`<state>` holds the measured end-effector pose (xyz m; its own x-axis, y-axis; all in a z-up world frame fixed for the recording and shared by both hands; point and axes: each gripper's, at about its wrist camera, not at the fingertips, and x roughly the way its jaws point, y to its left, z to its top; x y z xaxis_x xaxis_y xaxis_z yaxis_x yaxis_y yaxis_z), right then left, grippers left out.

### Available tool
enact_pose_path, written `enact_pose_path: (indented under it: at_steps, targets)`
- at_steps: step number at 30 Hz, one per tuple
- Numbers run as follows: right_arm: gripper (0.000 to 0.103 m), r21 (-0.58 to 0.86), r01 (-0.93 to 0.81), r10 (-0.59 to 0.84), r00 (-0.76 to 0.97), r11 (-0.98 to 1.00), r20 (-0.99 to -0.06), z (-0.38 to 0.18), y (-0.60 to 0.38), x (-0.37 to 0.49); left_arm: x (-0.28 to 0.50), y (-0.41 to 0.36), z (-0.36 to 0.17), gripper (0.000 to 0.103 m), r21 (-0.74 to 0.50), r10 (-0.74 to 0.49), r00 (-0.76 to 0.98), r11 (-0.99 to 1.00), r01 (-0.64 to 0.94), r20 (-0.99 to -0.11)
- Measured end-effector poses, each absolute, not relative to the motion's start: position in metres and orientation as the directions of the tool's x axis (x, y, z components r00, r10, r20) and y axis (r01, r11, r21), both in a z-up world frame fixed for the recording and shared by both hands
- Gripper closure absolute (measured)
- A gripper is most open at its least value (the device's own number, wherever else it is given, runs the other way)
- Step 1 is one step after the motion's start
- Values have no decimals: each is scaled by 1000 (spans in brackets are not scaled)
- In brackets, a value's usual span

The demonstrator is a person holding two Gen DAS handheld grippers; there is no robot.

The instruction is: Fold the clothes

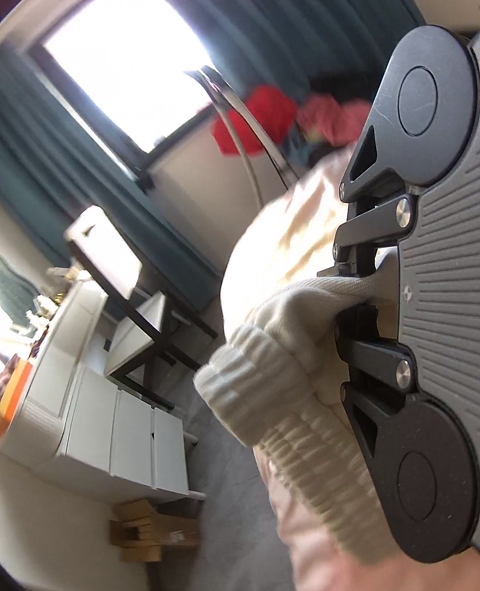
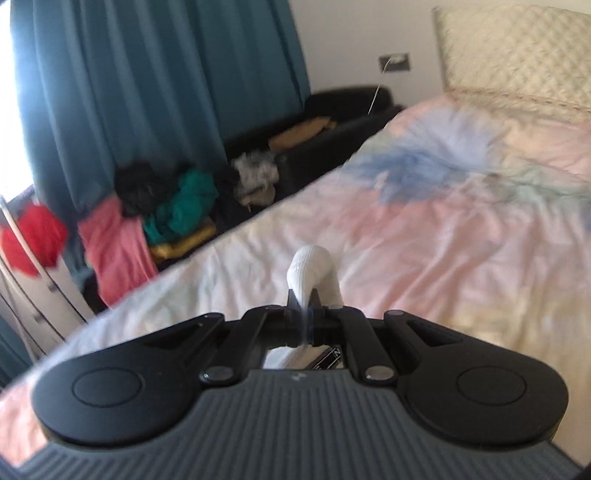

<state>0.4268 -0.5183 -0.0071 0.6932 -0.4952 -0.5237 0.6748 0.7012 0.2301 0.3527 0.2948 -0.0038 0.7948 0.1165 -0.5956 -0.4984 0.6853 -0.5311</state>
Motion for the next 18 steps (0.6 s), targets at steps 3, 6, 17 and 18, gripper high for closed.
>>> enact_pose_path:
  at_steps: [3, 6, 17, 18]
  targets:
    - [97, 149, 658, -489, 674, 738, -554, -44, -515, 469, 394, 275, -35, 90, -363, 181, 750, 787, -498, -636]
    - [97, 125, 656, -475, 652, 745, -592, -81, -518, 492, 406, 264, -57, 87, -292, 210, 741, 825, -485, -638]
    - [60, 415, 493, -230, 810, 764, -539, -75, -520, 453, 316, 222, -48, 34, -309, 220, 835, 857, -413, -505]
    - [59, 444, 464, -196, 828, 766, -525, -71, -514, 440, 292, 212, -49, 26, -337, 213, 847, 849, -407, -487]
